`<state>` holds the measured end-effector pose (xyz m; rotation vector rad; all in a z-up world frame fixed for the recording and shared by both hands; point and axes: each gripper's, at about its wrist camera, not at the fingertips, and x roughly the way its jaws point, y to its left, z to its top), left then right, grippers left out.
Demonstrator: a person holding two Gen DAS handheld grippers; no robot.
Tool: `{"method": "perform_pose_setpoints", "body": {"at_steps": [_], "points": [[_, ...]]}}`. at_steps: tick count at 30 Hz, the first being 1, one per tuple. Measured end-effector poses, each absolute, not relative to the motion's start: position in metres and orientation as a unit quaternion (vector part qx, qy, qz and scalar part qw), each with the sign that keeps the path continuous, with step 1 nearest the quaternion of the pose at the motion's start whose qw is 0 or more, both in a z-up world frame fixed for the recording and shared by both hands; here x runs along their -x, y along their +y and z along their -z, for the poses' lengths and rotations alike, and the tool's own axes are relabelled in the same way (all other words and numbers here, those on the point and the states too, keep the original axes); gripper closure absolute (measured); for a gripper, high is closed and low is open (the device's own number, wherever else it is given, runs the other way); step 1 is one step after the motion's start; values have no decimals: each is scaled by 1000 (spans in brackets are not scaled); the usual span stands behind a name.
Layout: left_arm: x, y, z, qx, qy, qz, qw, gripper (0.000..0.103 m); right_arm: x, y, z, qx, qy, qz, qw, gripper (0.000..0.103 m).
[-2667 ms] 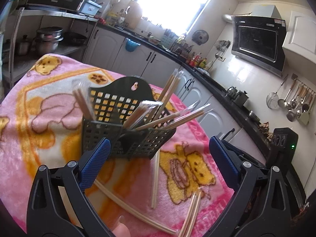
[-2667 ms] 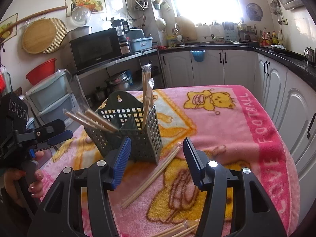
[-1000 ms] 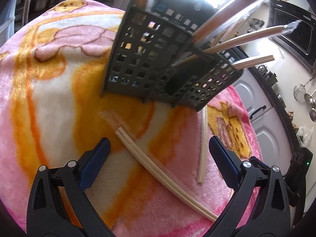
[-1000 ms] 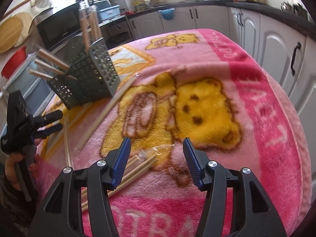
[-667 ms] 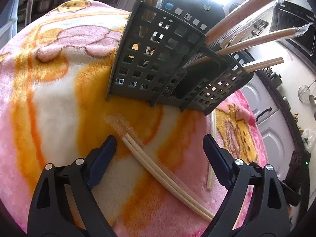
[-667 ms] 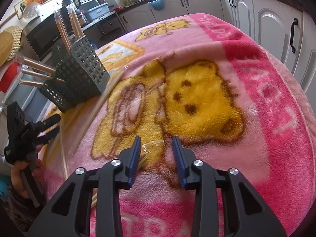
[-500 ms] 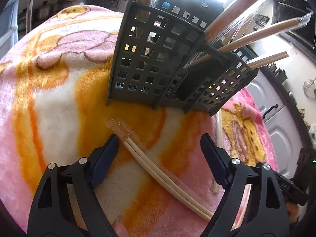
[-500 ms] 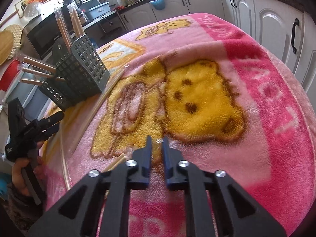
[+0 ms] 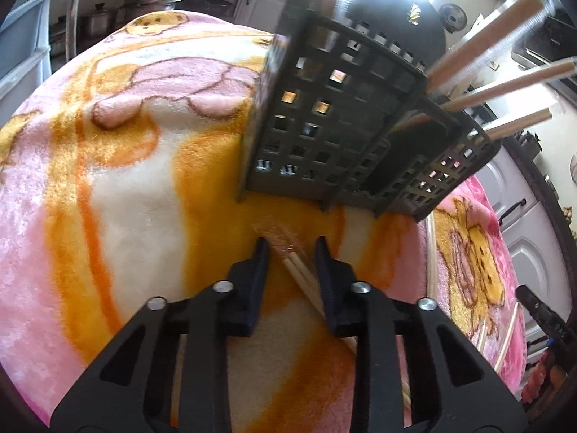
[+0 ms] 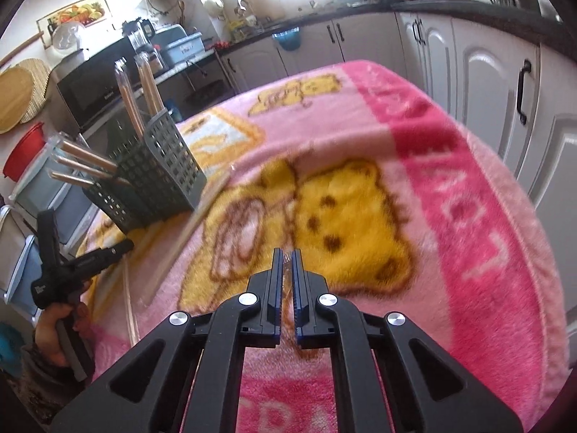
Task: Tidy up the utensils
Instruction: 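Close the right gripper on a wrapped chopstick while the left gripper grasps another, then lift both held chopsticks and carry them over the green caddy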
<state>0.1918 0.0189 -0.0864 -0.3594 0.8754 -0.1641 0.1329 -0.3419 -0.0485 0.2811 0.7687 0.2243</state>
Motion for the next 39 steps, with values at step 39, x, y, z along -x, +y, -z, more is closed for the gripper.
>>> {"method": "perform_pose_setpoints", "body": {"at_steps": [39], "points": [[-130,54,-35,267,257,185,910,101,-121,-260,-82,-80,226,-271,932,98]]}}
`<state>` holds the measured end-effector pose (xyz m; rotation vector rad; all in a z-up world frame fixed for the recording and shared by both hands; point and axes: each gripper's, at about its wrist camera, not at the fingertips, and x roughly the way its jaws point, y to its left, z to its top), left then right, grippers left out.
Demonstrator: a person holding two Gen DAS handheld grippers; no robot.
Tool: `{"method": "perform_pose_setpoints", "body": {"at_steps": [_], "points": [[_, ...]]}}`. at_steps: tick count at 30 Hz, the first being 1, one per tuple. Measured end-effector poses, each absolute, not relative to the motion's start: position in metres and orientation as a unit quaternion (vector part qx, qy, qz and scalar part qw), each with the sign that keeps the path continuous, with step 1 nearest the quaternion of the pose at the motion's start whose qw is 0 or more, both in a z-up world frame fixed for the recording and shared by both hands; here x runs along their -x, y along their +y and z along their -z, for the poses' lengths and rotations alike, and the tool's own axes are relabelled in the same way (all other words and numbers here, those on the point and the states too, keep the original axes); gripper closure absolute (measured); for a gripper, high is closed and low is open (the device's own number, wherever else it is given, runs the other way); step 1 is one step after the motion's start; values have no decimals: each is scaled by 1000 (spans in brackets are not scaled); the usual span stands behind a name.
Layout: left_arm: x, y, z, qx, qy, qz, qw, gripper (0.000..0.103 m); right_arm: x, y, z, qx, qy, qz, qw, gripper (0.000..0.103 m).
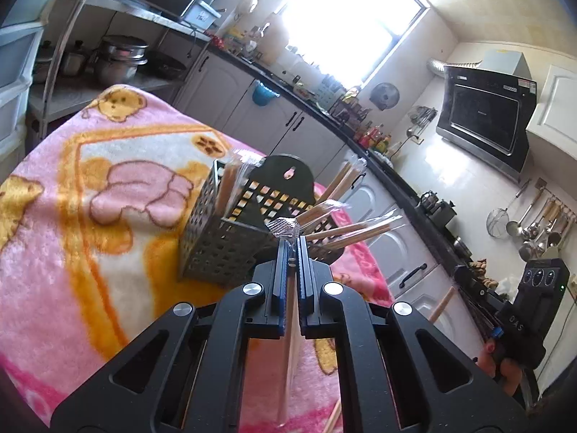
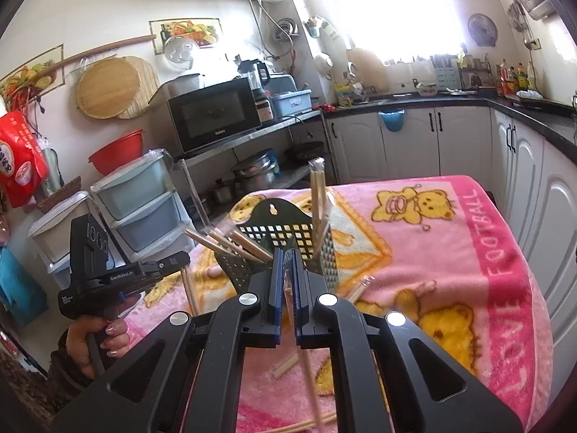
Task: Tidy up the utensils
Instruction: 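Lift both held chopsticks and carry them over the green caddy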
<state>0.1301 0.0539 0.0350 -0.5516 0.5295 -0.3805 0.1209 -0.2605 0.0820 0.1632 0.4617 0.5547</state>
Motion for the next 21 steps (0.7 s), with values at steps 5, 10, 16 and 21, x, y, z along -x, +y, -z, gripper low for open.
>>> {"method": "perform_pose_setpoints", "body": {"at_steps": [5,10,16,21], "points": [[-127,53,-46,266,244,193,912,101,-121,-255,-90,-79,214,-281,932,98],[-126,51,-55,264,232,200,914,101,-122,-249,-97,-79,206,-290,931,99],[-124,50,-76,258,205,206,921,101,-123,-241,-104,-81,197,-300,930,99],[-124,51,-96,242,180,205,931,101,-124,-236,-110,-79,189,-308,929,98]]}}
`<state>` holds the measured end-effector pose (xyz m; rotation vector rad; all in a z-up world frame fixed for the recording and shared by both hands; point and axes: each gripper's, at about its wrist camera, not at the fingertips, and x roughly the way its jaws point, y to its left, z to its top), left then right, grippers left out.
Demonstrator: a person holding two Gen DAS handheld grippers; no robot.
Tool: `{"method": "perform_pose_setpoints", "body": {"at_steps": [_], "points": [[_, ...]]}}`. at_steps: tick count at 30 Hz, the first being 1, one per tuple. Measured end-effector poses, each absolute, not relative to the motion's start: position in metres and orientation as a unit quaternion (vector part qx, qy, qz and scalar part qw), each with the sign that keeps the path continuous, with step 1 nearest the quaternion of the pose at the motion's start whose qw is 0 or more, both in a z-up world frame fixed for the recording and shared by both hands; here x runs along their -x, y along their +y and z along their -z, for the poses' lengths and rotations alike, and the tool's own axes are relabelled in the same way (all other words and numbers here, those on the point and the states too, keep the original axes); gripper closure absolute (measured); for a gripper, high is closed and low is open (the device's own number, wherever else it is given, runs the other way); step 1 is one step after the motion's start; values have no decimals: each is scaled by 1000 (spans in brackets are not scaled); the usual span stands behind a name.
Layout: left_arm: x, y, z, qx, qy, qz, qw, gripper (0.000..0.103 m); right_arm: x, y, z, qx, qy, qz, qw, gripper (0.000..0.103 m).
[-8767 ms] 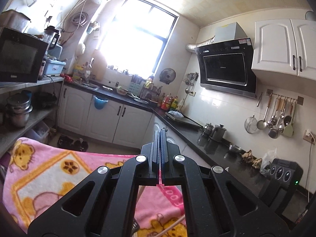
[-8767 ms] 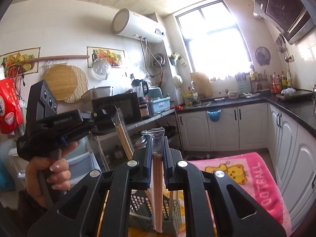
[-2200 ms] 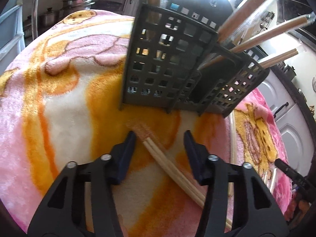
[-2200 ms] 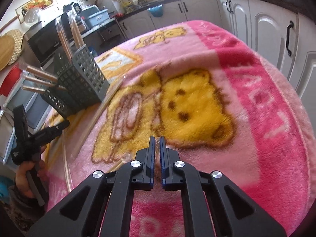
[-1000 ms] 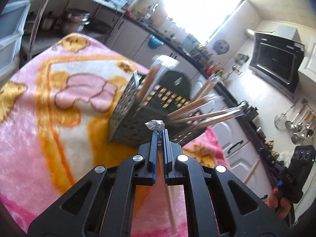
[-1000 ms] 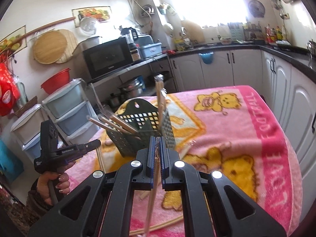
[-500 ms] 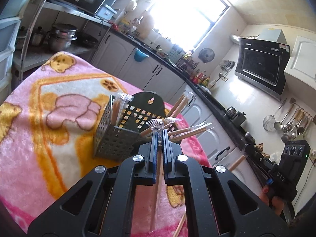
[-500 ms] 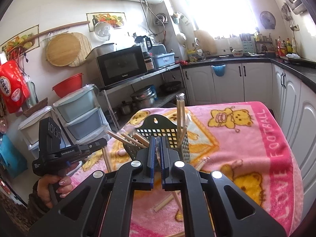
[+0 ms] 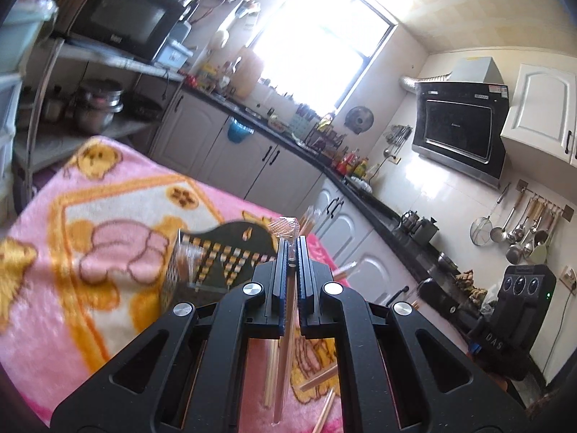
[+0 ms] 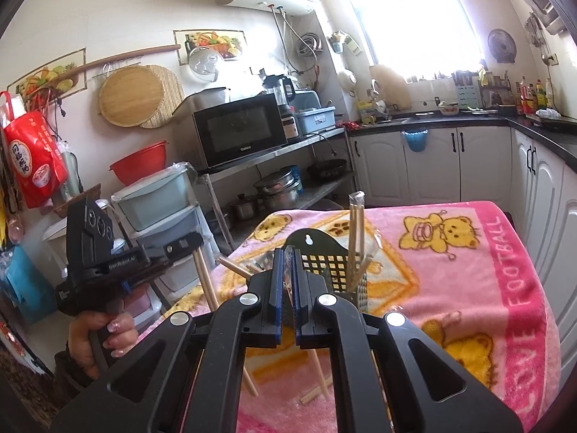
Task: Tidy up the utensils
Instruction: 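Lift both held chopsticks and carry them over the green caddy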
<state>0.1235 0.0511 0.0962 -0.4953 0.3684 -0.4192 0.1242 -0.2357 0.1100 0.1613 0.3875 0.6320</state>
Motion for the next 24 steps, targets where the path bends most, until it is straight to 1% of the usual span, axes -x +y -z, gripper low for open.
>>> {"method": "perform_pose_setpoints", "body": {"at_steps": [11,24], "points": [[-126,56,-139,201,134,186,952,101,-130,-227,-134,-77,158,-319,931,99],[-134,63,-190,168,78,159,970,101,-148,-223,-175,-75,107,-321,938,99]]}}
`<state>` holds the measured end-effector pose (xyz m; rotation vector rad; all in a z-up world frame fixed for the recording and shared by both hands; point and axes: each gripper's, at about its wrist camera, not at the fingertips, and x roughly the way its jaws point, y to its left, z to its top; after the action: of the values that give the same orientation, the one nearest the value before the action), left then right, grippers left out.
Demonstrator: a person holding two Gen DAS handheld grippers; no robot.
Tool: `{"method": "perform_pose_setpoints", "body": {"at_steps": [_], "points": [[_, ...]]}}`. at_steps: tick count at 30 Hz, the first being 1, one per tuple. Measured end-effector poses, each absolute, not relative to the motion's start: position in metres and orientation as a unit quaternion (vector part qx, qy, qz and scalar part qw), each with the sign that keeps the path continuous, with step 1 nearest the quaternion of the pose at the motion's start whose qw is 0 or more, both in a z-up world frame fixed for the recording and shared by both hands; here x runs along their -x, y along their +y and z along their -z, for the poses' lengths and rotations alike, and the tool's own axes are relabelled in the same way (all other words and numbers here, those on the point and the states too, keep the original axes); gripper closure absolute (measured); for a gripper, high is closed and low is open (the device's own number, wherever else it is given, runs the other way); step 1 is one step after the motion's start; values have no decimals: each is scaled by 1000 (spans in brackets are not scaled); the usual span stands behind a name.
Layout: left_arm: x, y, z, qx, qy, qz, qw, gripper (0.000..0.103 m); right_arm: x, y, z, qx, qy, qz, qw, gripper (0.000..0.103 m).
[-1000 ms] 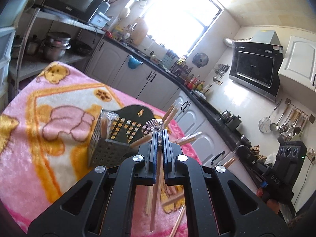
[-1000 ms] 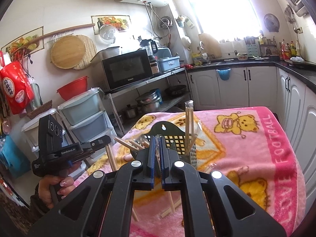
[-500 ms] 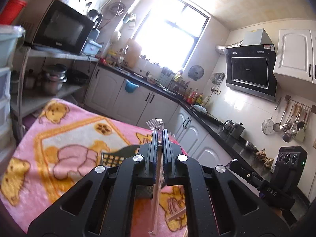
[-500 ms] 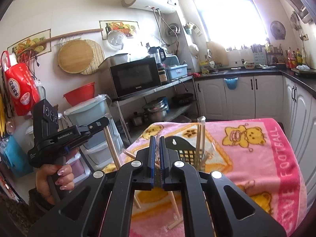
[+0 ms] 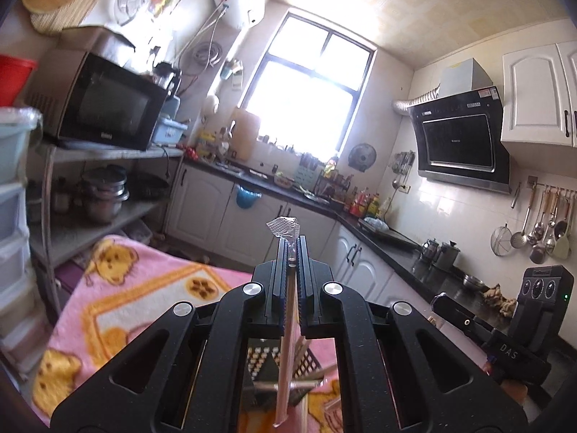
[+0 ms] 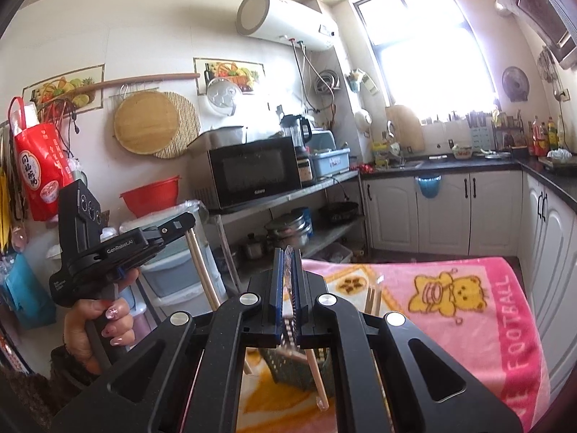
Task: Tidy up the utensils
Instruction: 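Lift both held chopsticks and carry them over the green caddy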
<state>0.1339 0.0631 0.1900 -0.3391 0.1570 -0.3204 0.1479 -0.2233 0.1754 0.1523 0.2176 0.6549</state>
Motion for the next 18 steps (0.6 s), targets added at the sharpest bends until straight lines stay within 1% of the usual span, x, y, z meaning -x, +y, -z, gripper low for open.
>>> {"method": "perform_pose_setpoints", "body": {"at_steps": [7,18], "points": [[-141,67,-214,160,51,146,975,101,-162,-223,-196,-72,84,-313,943,99],[-163,68,-229,165,37,127,977,101,-179,-220,-214,-65,55,-300,950,99]]}}
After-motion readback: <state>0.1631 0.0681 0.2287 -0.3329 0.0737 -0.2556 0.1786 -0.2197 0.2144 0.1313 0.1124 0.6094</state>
